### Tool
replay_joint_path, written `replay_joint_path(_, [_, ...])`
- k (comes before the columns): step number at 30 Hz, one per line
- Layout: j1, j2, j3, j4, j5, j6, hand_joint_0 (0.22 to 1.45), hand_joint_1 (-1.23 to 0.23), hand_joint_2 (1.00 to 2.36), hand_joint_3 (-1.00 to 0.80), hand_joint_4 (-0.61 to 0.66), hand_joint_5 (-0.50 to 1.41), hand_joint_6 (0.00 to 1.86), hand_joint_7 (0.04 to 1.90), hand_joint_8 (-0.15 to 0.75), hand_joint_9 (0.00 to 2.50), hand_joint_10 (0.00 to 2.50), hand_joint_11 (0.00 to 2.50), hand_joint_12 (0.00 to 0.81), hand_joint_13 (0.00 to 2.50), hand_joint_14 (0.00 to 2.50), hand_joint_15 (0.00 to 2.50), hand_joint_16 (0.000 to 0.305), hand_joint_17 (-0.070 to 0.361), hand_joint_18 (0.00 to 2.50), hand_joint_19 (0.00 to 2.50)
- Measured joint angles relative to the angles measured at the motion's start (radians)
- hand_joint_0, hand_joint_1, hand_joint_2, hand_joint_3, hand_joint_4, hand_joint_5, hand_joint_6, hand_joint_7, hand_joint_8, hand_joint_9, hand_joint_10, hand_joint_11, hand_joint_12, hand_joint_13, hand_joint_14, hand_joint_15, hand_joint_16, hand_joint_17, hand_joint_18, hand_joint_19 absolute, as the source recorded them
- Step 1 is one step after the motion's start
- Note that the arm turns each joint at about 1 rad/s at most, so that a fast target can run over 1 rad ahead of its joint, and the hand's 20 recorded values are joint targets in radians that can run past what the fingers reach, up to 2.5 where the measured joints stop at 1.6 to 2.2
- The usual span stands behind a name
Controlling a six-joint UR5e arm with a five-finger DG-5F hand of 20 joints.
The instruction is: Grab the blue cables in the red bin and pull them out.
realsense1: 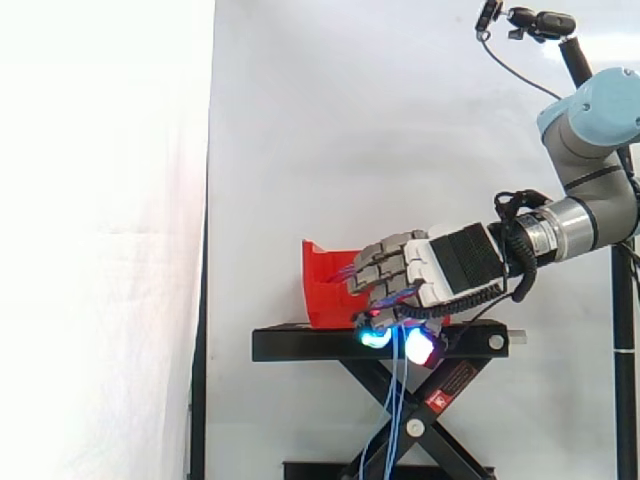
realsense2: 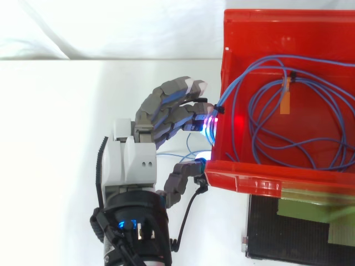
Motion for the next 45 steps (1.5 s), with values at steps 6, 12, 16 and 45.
replay_joint_path(6, [0.001, 0.000, 0.000, -0.002, 0.000, 0.000, 0.79, -0.83, 1.00, -1.00, 0.16, 1.09, 0.00, 0.87, 0.243, 1.05, 0.02, 0.50, 0.293, 0.82, 0.02, 0.44, 0.037, 0.084, 0.61, 0.57])
replay_joint_path(12, [0.000, 0.000, 0.000, 0.001, 0.000, 0.000, 0.79, -0.83, 1.00, -1.00, 0.14, 1.10, 0.00, 0.88, 0.236, 1.06, 0.02, 0.50, 0.293, 0.82, 0.02, 0.44, 0.037, 0.083, 0.61, 0.57])
replay_joint_path(16, [0.000, 0.000, 0.000, 0.002, 0.000, 0.000, 0.79, -0.83, 1.00, -1.00, 0.13, 1.10, 0.00, 0.88, 0.233, 1.07, 0.02, 0.49, 0.292, 0.83, 0.02, 0.44, 0.037, 0.083, 0.61, 0.57])
replay_joint_path(45, [0.003, 0.000, 0.000, 0.002, 0.000, 0.000, 0.78, -0.82, 1.00, -1.00, 0.16, 1.04, 0.01, 0.78, 0.238, 1.06, 0.02, 0.49, 0.297, 0.82, 0.02, 0.45, 0.037, 0.084, 0.61, 0.58])
